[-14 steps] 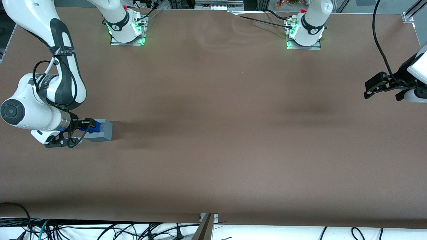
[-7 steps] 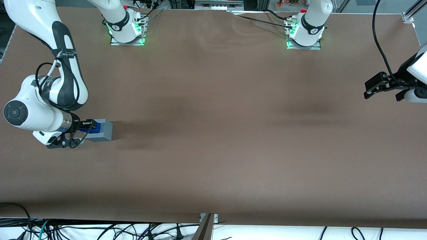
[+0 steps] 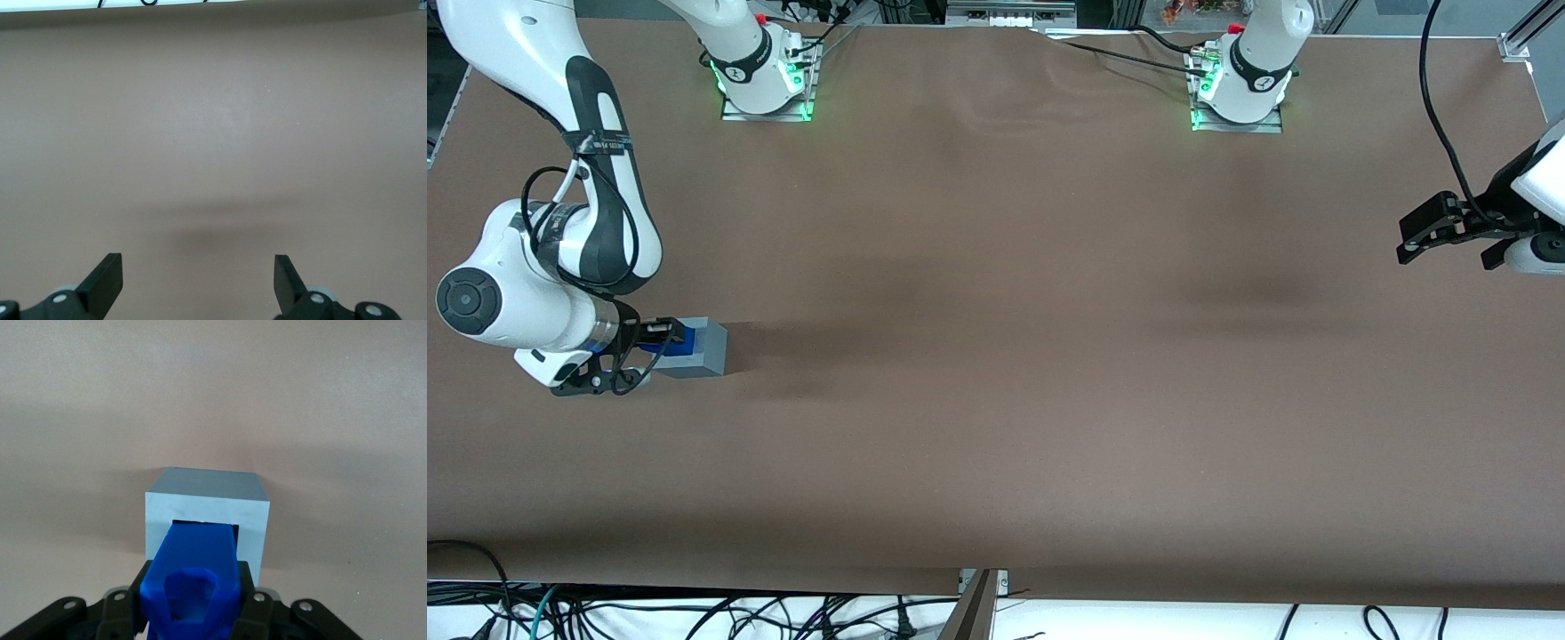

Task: Insert blue part into gray base with right arm
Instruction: 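Lower the blue block into the gray base's square opening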

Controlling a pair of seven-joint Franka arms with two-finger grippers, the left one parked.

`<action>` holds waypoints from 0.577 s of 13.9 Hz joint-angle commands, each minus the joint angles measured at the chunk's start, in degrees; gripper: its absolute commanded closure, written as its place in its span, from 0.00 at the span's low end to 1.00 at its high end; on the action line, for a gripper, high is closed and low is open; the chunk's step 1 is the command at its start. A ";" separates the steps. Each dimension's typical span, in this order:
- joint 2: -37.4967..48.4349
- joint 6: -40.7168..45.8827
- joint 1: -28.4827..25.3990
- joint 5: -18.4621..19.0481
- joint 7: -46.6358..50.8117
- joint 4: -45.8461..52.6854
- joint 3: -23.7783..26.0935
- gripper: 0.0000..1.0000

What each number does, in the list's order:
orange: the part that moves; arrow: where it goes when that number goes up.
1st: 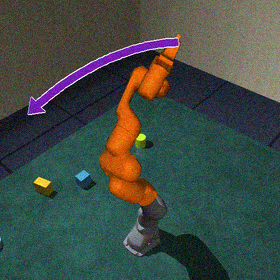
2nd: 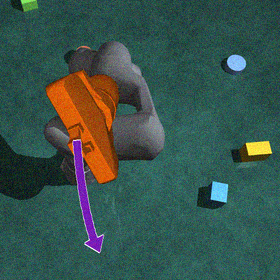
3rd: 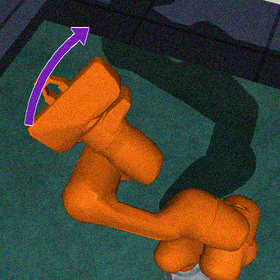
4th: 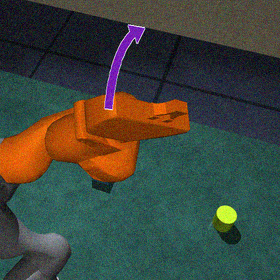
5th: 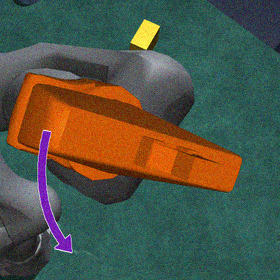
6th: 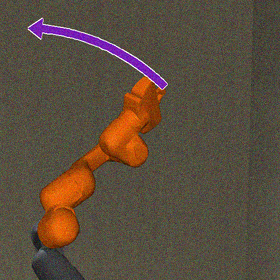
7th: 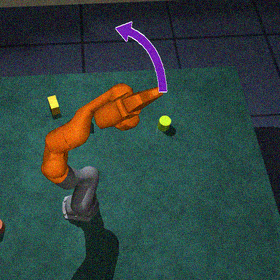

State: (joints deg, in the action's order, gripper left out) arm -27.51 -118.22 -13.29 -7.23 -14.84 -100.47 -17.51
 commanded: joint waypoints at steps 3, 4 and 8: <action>0.44 -2.98 0.28 -0.68 -0.45 -2.36 0.19 0.77; 0.52 -3.33 0.20 -0.76 -0.36 -2.62 0.19 0.77; 0.79 -3.68 0.20 -0.85 0.68 -3.24 0.19 0.79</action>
State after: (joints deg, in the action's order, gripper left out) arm -27.05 -119.14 -13.29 -7.36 -14.74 -101.33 -17.51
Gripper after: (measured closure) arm 0.498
